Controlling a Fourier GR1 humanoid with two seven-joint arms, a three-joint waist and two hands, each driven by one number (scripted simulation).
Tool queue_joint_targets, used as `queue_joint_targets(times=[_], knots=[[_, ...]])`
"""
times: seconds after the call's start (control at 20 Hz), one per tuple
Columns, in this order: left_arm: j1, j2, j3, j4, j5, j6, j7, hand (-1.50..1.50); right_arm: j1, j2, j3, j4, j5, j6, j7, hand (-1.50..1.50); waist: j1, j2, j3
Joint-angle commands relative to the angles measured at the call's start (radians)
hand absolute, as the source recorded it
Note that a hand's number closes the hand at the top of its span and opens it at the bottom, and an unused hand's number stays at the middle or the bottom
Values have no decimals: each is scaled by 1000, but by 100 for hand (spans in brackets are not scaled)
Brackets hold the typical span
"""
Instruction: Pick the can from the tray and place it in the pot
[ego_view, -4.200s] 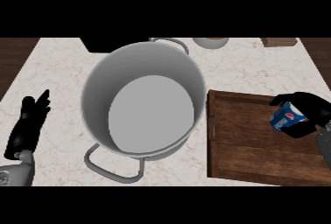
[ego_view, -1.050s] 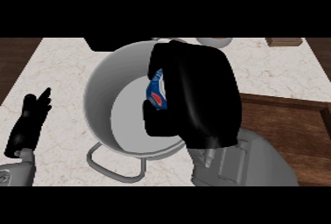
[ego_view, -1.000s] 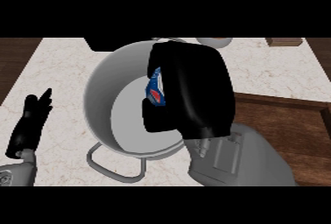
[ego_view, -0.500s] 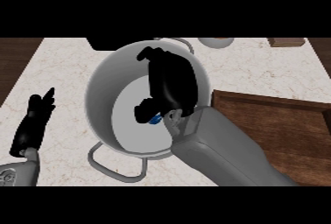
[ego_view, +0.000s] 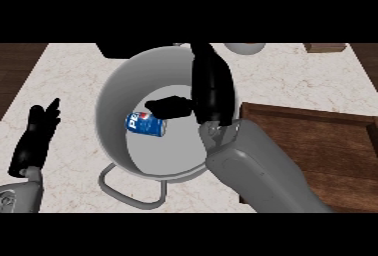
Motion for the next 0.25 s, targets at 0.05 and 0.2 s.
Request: queue_joint_targets(times=[0.05,0.2], knots=[[59,28,38,-5,36,-35,-27,0,56,2,-73,-43,28,-176,-34,-150,-12,-6,0],[54,-18,-4,-40,-19,24,16,0,159,-81,-138,-184,1,-124,-64,-150,-31,-8,1]])
